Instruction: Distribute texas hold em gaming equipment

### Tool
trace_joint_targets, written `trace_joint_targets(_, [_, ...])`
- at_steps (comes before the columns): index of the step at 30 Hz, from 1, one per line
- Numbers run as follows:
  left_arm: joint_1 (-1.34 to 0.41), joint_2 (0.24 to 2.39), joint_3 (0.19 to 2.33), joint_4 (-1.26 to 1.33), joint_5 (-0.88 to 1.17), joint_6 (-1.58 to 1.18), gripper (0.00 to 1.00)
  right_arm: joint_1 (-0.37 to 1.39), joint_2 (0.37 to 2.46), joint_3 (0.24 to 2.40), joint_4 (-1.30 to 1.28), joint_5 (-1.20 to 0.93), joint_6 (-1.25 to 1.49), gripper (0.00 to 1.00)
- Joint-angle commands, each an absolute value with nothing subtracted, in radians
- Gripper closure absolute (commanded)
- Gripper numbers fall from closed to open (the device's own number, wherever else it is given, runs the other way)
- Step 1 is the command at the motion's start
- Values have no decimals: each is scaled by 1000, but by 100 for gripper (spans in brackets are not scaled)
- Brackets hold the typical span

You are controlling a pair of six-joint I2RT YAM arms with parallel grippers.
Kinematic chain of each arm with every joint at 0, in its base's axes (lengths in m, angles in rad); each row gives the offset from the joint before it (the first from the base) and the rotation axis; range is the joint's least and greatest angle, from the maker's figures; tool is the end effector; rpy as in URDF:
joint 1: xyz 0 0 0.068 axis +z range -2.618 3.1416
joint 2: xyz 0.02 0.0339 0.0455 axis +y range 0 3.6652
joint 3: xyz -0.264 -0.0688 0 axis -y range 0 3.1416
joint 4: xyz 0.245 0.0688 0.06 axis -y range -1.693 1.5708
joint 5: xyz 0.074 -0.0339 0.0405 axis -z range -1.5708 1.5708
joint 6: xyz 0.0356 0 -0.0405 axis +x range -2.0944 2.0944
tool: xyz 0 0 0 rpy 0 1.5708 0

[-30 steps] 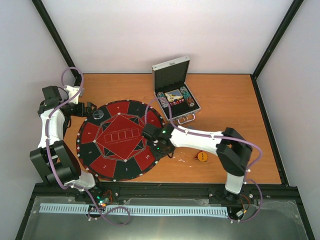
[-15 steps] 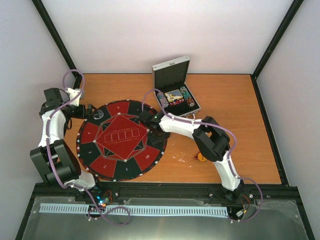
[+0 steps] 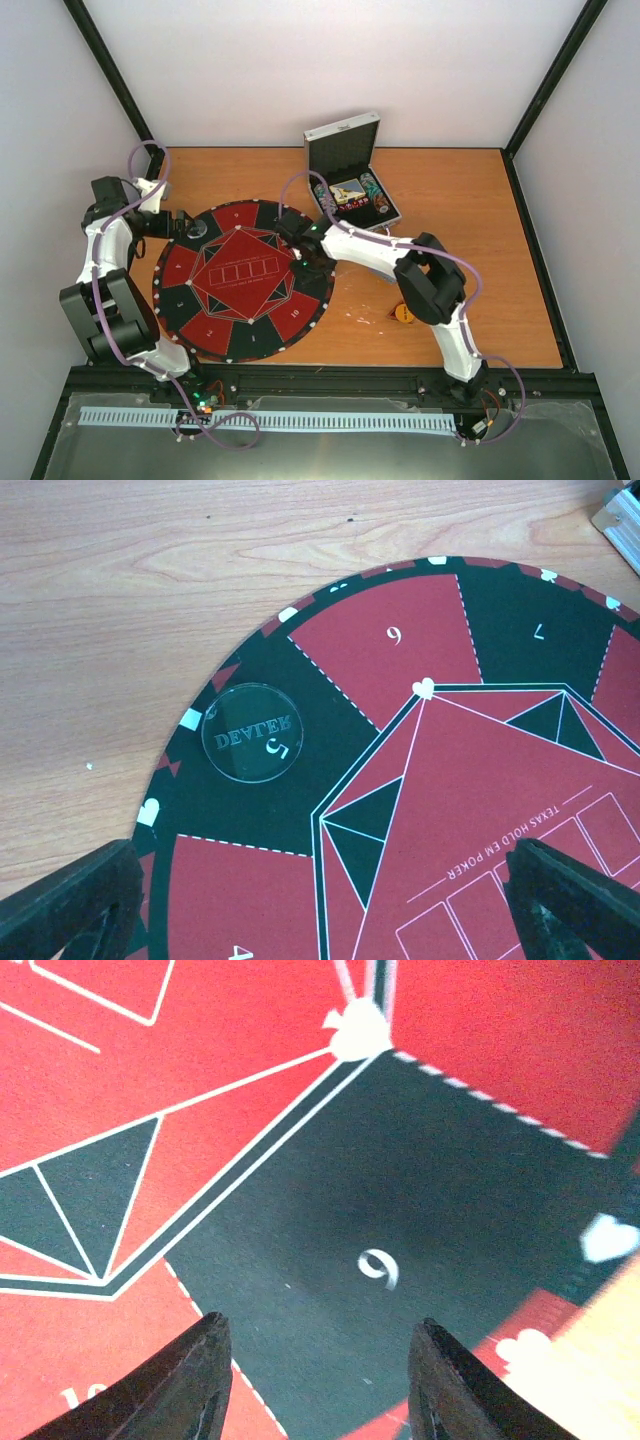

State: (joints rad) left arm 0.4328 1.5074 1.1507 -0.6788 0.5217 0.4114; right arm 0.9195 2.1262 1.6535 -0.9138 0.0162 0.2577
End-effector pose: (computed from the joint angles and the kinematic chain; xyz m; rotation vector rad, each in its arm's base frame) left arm 0.2864 0.1128 0.2574 0.1519 2.4329 -0.3189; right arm 0.2579 0.3374 0.1720 -0.9649 2.8157 0.1327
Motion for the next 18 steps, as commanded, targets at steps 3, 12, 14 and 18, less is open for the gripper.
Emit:
trace_joint_targets(3, [434,1517,1200,-662,524,404,0,786,1970,1552,-845,38,282,48])
trace_joint_targets(12, [434,1534,1223,-676,517,399,0,671,2012,1509,-773,44,262,48])
trace_joint_targets(14, [434,1538,1226,-678,512,399,0,658,2021,1506,-772,49,271,48])
trace_joint_targets(18, [435,1543,1227,-678,509,400,0,643,2033,1493,-770,69,288,42])
